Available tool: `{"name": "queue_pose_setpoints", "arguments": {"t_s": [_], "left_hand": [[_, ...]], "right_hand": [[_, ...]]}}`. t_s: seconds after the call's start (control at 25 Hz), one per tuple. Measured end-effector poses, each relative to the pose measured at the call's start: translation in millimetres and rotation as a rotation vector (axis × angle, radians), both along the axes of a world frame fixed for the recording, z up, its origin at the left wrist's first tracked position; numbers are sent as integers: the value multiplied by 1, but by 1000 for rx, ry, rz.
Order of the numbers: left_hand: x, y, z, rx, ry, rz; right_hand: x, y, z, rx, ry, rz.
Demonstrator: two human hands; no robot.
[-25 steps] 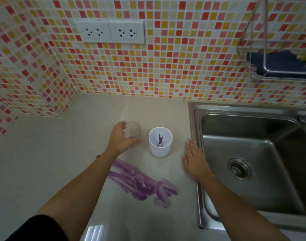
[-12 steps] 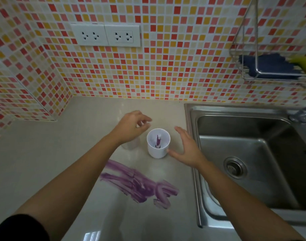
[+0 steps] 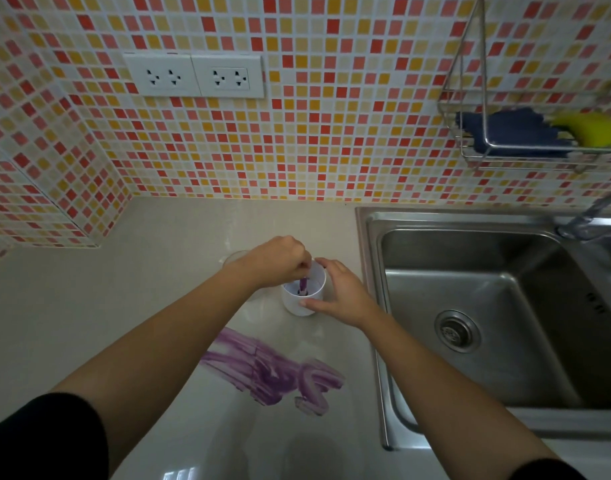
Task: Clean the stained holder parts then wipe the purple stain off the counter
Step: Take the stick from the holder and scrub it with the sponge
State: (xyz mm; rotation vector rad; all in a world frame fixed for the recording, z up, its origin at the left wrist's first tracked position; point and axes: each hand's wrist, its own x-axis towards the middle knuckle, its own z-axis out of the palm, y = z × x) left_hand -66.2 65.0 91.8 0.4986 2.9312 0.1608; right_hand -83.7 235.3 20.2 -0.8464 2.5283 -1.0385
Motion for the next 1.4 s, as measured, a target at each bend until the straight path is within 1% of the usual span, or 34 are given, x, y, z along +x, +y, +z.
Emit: {"name": "queue_pose_setpoints", "arguments": {"t_s": [0.32,0.48,0.64,0.76,0.84,0.92,1.0,1.16,1.24,1.28,1.32,1.36,1.4], "left_hand": [[3,6,3,85,0,119],[2,7,23,137,25,193],[10,10,65,234,160,192],[17,29,82,412,249,243],[15,55,81,625,235,323],[9,88,73,912,162,436],[1,126,63,1187,4,585],[-11,193,56,1543,-344,792],[-17,222,57,1663,-439,869],[-19,234,57,1690,-468,898],[-22,245,56,1708,-491,922],[-24,254,55,1724,-515,942],[-26,261,53,1737,-536,966]], "right_hand": [[1,-2,1,-9,14,-19],[5,-3,0,-22,15,-22],[3,14,7,51,-68,-31],[-5,52,19,-15,9,-148],[-12,93,37,-109,148,-341],[-18,140,59,-194,301,-557],[-27,186,85,-250,444,-691],[-59,246,147,-276,682,-819],[-87,270,177,-217,812,-826],[-103,281,191,-154,833,-817],[-123,291,205,-66,809,-810],[-144,300,215,41,746,-802],[-162,306,224,152,621,-787]]}}
